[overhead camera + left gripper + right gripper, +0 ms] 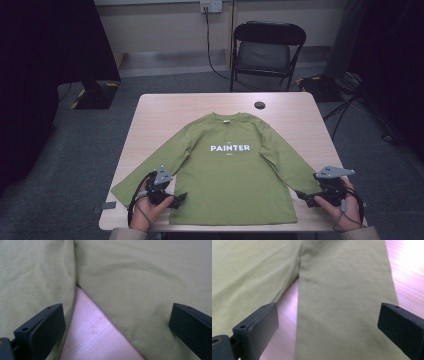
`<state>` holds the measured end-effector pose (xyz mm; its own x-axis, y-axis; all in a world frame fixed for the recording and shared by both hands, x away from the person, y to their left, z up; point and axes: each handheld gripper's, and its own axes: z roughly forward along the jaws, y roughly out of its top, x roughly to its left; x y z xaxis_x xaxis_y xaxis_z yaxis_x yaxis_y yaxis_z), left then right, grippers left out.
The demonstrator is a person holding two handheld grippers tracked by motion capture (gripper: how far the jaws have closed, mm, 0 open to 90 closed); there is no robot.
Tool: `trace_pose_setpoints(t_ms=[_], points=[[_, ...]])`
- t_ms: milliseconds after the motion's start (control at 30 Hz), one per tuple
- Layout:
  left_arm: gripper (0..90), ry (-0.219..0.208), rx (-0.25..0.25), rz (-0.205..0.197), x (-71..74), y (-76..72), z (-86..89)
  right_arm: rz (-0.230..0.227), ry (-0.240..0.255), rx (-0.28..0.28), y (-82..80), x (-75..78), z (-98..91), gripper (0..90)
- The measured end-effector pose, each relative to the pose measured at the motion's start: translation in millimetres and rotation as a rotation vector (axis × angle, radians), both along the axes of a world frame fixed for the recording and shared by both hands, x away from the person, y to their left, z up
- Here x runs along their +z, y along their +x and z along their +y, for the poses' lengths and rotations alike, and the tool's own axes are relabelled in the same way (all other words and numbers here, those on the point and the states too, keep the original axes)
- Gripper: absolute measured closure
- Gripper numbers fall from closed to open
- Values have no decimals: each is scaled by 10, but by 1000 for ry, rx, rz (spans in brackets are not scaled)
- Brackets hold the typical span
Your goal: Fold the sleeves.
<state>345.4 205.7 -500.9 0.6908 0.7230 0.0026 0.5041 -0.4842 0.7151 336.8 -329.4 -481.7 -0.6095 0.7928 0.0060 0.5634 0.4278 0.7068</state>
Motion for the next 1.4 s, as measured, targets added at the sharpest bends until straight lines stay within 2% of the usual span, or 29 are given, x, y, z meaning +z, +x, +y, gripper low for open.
trace_pose_setpoints(t_ms=[600,900,1133,1400], points=[[0,0,0,0,0,0,0,12,-13,-84,-62,-46,-354,30],[0,0,0,0,0,0,0,23,12,-114,-153,-61,-535,52],[0,-1,1,1,0,1,-1,21,10,-113,-225,-38,-599,106],[0,-2,1,2,-1,1,-1,42,25,-125,-294,-47,-727,224]])
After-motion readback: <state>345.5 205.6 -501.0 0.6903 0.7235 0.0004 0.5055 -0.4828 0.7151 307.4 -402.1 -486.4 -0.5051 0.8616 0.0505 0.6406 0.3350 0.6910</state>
